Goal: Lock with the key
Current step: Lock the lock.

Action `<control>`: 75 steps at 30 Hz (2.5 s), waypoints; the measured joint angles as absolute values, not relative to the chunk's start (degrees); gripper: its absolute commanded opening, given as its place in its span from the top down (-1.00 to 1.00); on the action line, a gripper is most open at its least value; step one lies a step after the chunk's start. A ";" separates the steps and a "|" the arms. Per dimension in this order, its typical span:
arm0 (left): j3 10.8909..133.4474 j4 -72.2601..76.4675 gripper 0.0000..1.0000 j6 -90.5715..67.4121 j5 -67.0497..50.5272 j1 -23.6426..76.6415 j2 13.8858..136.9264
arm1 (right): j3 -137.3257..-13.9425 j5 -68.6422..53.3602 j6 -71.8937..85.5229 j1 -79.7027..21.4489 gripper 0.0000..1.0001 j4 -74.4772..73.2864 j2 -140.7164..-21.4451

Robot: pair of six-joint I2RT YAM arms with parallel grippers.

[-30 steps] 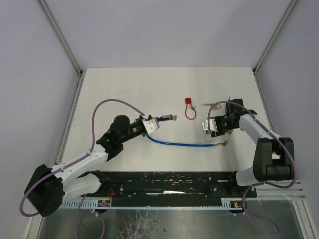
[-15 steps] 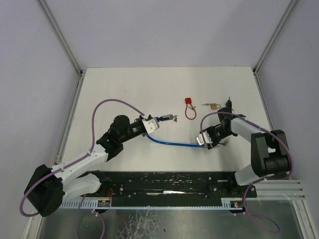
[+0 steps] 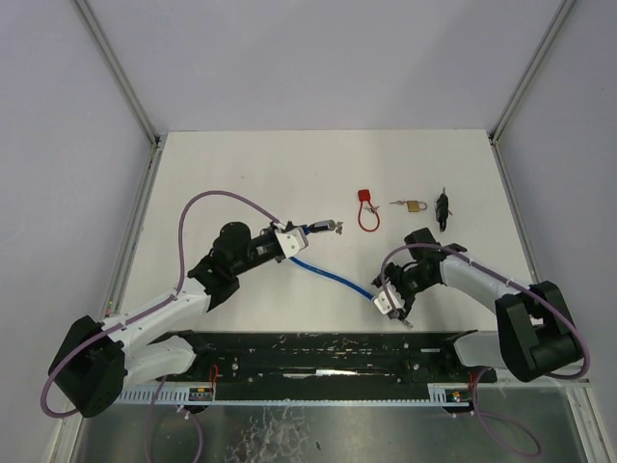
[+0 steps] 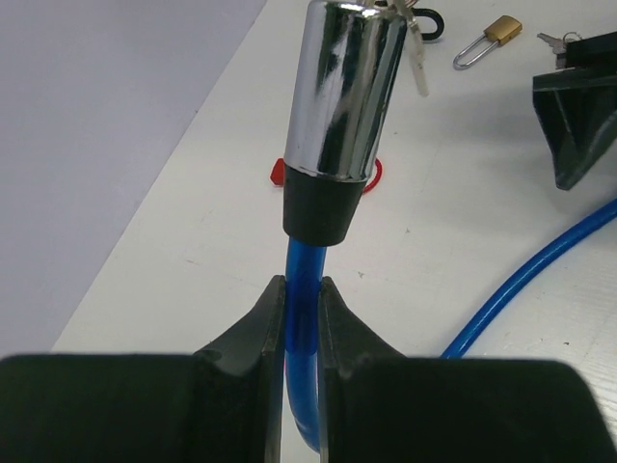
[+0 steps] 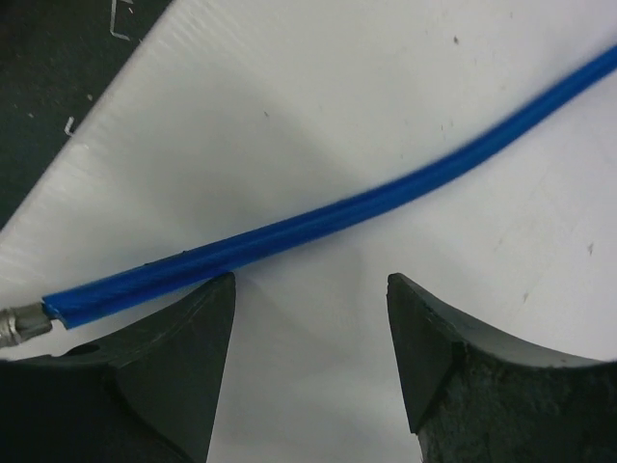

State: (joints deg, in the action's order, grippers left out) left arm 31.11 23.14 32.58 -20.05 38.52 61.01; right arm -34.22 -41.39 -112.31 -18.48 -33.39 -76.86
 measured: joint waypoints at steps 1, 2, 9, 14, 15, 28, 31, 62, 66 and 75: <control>31.11 23.44 0.99 32.58 -20.12 38.41 61.23 | -33.61 -41.43 -112.33 -19.68 -0.42 -33.10 -75.99; 31.11 23.70 0.99 32.56 -20.18 38.22 61.54 | -33.12 -41.41 -112.33 -20.84 -0.42 -32.82 -75.24; 31.16 27.09 0.99 32.10 -20.14 36.88 65.71 | -33.01 -37.43 -113.03 -29.61 -0.41 -31.55 -73.95; 33.26 30.52 0.99 30.55 -19.53 34.63 72.03 | -35.75 -34.33 -114.02 -34.02 -0.41 -31.38 -76.69; 34.00 31.64 0.99 29.71 -19.57 33.80 73.38 | -36.34 -33.91 -114.15 -34.41 -0.42 -31.16 -77.47; 46.83 33.87 0.99 19.73 -31.44 30.70 74.56 | -37.12 -31.57 -117.95 -35.66 -0.45 -25.71 -77.47; 48.95 33.47 0.99 18.15 -34.30 30.70 74.02 | -37.39 -31.51 -118.24 -36.03 -0.47 -25.17 -76.07; 75.96 26.70 0.99 5.13 -49.10 32.01 78.04 | -38.76 -23.00 -118.24 -45.56 -0.54 -16.49 -70.30; 77.25 26.20 0.99 4.60 -49.08 32.51 78.85 | -38.72 -25.47 -118.24 -46.17 -0.55 -17.72 -67.66; 80.84 26.17 0.99 2.35 -49.06 32.71 82.78 | -37.69 -25.28 -118.24 -47.22 -0.57 -16.69 -68.88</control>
